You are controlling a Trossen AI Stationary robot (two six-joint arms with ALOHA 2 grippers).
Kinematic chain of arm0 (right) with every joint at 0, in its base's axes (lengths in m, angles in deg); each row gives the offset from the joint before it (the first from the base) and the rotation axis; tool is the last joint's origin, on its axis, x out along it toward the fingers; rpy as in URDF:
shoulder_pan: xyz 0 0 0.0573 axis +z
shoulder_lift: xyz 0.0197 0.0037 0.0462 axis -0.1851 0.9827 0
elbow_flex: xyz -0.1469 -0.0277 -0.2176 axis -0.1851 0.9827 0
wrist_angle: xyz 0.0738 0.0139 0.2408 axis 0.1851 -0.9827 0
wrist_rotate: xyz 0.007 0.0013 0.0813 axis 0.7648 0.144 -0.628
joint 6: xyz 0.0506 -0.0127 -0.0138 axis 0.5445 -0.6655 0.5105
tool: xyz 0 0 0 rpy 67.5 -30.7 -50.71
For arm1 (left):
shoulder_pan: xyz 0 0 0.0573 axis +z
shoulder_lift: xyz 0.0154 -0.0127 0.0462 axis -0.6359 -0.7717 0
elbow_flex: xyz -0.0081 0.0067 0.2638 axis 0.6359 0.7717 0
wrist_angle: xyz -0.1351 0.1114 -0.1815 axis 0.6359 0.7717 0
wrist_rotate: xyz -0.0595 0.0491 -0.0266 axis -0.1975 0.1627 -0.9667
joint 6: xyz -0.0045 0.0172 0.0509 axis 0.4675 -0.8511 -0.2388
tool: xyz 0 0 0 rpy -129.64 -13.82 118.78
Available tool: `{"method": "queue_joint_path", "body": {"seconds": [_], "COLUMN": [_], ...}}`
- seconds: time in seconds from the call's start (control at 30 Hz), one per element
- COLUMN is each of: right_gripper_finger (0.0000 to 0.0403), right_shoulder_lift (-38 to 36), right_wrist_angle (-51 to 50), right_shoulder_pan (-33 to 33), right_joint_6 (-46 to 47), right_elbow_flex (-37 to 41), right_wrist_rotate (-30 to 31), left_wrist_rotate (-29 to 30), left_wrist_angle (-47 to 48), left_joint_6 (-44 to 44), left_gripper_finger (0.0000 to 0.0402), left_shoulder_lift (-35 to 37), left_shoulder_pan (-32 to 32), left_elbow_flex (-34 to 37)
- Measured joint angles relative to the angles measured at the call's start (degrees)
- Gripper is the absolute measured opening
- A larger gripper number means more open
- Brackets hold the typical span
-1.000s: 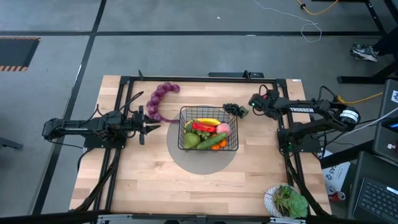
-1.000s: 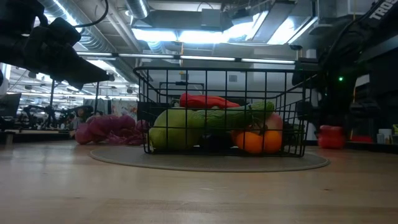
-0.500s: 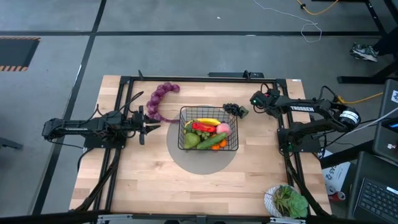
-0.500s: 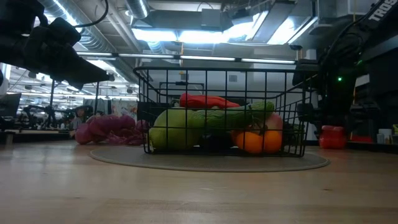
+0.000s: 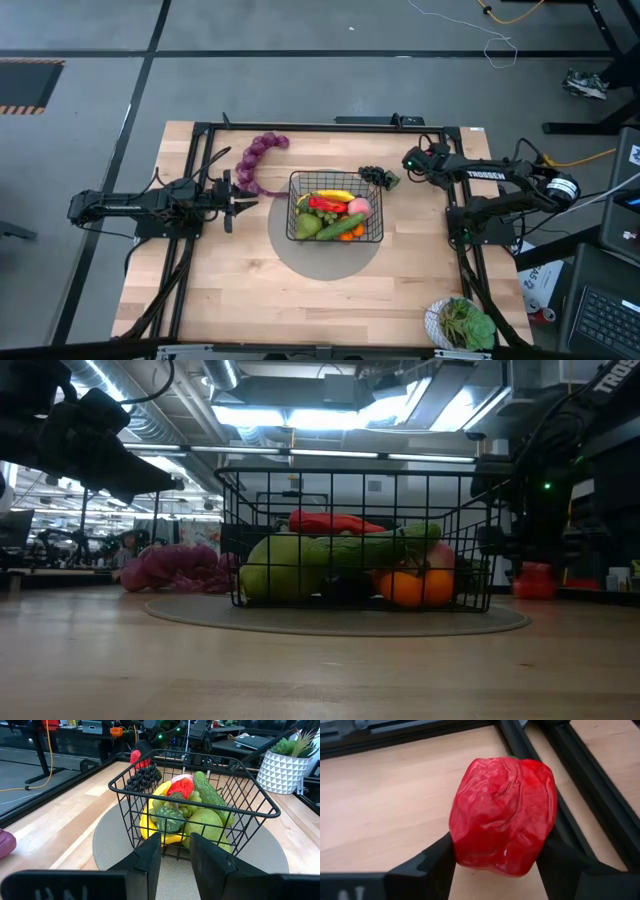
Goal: Build produce basket
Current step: Put the red bell pepper into the wire basket
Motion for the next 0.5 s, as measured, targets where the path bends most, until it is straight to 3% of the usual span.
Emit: {"method": "queue_joint_path", "body": {"seconds": [0.33,0.5], "right_gripper_finger": [0.022,0.0221], "right_shoulder_lift": [0.0,0.1], "right_wrist_angle": [-0.1,-5.2], "right_shoulder_pan": [5.3,7.7], "right_joint_6": [0.2,0.1], "right_elbow_flex": [-0.7,-5.0], "right_wrist_rotate": [-1.5,-2.2], "left_wrist_rotate": [0.0,0.0], "left_wrist_angle": [0.0,0.0], "left_joint_6": [0.0,0.0], "left_gripper_finger": [0.0096,0.0096], "left_shoulder_lift": [0.0,0.0], "left_shoulder_pan": [0.0,0.0], "left_elbow_flex": [0.0,0.0]}}
